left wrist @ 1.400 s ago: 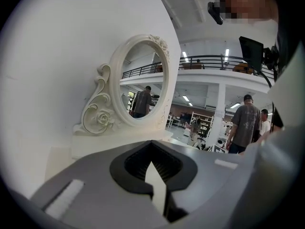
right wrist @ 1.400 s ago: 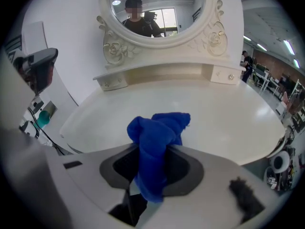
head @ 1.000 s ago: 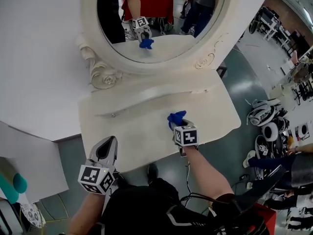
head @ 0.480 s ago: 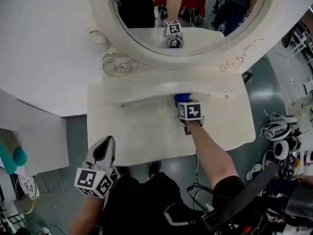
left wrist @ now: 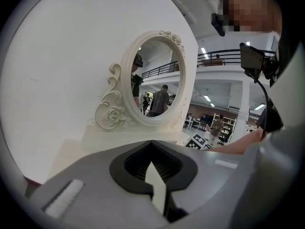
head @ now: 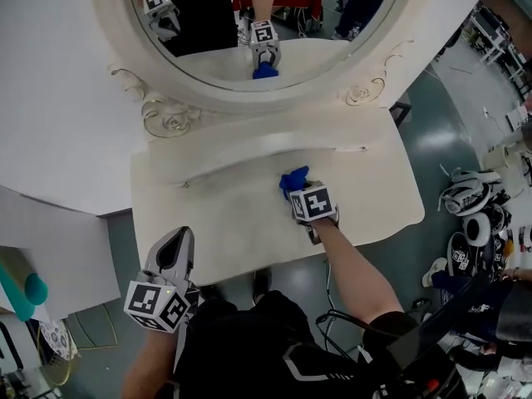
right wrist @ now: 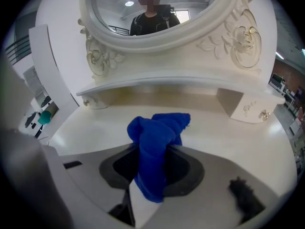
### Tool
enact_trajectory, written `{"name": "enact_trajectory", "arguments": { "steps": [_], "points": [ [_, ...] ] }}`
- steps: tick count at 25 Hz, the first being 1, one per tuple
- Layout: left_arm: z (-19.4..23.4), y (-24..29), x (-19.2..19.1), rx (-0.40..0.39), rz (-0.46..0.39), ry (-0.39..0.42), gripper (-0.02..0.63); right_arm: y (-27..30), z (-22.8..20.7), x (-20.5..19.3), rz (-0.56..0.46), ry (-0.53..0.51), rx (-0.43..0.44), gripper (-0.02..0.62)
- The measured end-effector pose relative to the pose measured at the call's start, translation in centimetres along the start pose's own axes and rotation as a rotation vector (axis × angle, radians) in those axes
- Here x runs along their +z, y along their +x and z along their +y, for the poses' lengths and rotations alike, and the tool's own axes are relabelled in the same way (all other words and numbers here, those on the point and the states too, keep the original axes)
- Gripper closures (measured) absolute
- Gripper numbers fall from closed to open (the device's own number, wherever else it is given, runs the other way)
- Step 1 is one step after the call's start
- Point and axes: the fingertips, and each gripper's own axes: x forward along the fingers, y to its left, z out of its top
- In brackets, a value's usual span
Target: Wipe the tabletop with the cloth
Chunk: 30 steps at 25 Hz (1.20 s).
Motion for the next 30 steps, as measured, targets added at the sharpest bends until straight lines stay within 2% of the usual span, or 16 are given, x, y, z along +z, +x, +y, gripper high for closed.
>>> {"name": "enact_trajectory", "arguments": {
  "steps": [8,14,18,23,30],
  "points": [
    [-3.0,2.1,0.0,-0.057,0.011,0.026,0.597,-4.5,2.0,-6.3,-0.029,0.008,-0.028,0.459],
    [-4.7,3.1,0.5,-0.143,0.003,0.032,0.597,-7.0,2.6,-10.1,-0.010,0.123,-0.018,0.459],
    [-5.2,3.9,0.9,-0.205,0.001,0.032,0.598,-8.0,3.0,-12.0,0.003,0.131,-0.052,0.459],
    [-5.0,3.8,1.5,-0.256,-0.009,0.013,0.598,-8.8,2.9,-13.0,-0.004,0.135,-0.117,0.459],
    [-3.9,4.7,1.3,-0.299,-0.029,-0.032,0.598,-8.9,3.1,-13.4,0.031,0.151,-0.132,0.459]
  ]
}}
